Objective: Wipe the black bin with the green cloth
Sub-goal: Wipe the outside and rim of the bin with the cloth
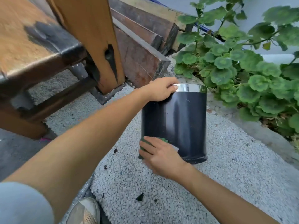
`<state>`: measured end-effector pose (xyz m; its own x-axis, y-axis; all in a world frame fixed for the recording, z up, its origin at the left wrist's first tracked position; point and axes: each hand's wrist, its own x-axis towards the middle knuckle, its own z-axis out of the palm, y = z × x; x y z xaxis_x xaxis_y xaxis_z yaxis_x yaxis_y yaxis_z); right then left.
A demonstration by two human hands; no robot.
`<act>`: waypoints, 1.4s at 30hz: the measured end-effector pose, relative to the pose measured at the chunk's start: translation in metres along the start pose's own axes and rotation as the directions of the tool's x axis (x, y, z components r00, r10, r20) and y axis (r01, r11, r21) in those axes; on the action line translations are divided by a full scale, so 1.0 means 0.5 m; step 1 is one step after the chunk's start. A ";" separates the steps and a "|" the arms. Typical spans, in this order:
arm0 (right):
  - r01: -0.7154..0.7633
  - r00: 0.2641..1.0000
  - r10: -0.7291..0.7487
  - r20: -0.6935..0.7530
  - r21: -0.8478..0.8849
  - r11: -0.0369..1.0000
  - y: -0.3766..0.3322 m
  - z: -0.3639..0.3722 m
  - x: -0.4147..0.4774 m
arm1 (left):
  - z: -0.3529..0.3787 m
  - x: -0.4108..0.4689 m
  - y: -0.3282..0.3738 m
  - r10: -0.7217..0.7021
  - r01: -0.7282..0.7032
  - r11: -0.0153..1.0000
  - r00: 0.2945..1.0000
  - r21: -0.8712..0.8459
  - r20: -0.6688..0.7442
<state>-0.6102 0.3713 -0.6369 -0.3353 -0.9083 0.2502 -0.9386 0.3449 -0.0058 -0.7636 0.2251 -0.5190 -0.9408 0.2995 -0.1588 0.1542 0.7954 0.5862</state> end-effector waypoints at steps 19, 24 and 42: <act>-0.191 0.879 0.280 -0.387 0.253 0.949 -0.009 0.028 -0.116 | 0.039 -0.008 -0.014 0.023 -0.049 0.991 0.978 -0.124 -0.207; -0.383 0.692 0.521 -0.499 0.357 0.852 -0.004 0.036 -0.193 | 0.040 0.000 -0.011 0.028 -0.054 0.992 0.973 -0.110 -0.228; -0.292 -0.242 0.911 0.334 0.870 -0.397 0.088 0.036 -0.280 | 0.036 0.003 -0.020 0.016 -0.047 0.990 0.974 -0.134 -0.224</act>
<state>-0.6059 0.5095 -0.6899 -0.8008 0.4551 -0.3893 0.3997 -0.0780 -0.9133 -0.7612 0.2269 -0.5393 -0.9818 0.1868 0.0329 0.1569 0.7024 0.6943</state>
